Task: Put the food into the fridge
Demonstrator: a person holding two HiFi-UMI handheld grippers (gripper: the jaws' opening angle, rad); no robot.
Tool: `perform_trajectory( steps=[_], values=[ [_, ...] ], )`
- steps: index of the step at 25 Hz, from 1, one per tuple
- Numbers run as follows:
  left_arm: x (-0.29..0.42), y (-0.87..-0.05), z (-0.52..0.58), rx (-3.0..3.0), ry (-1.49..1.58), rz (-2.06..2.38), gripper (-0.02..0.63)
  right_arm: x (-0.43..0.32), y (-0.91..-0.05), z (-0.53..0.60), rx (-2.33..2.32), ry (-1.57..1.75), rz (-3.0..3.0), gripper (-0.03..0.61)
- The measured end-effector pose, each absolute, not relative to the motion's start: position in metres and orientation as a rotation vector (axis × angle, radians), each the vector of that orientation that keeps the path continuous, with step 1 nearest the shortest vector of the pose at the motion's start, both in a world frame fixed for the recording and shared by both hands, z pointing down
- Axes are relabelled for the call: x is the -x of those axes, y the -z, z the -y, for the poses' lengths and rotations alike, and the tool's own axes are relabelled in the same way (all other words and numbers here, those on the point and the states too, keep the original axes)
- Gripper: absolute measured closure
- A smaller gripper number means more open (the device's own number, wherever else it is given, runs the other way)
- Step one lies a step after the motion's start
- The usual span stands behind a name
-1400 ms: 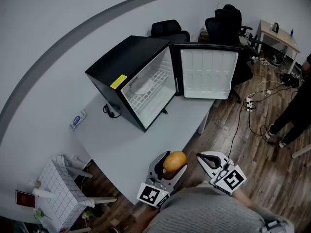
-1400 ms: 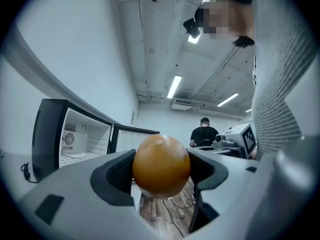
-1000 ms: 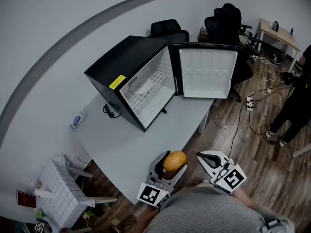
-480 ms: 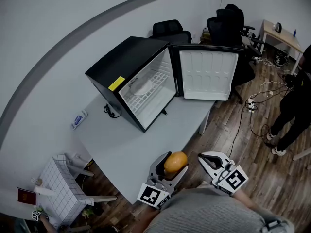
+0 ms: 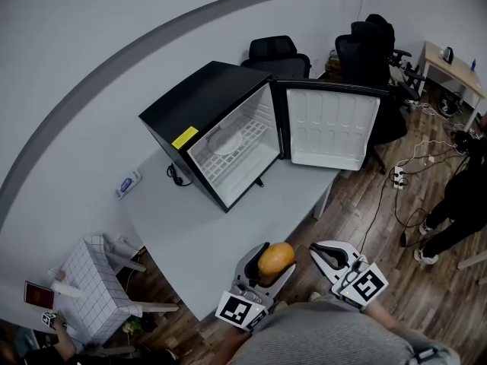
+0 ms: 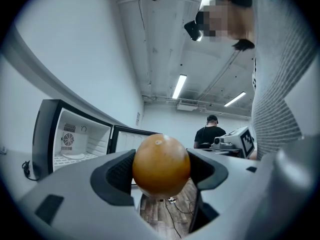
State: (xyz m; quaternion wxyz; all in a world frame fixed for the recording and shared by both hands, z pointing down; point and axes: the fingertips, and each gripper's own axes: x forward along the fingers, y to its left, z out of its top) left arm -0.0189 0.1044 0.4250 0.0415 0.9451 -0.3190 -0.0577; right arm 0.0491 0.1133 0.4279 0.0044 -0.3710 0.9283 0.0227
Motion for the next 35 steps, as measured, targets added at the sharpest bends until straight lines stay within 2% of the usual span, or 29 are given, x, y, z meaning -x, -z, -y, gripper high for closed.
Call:
perform_trajectory(
  steps=[20,35],
  values=[
    [-0.033,-0.432,-0.11,-2.8,0.194,1.211,0.288,-0.108,-0.434,-0.105,0.969,-0.037,-2.943,0.566],
    [-0.011,-0.431,-0.063,-2.784,0.218,1.287,0.288,-0.103,-0.433,-0.069,0.976,-0.026,-2.922,0.566]
  ],
)
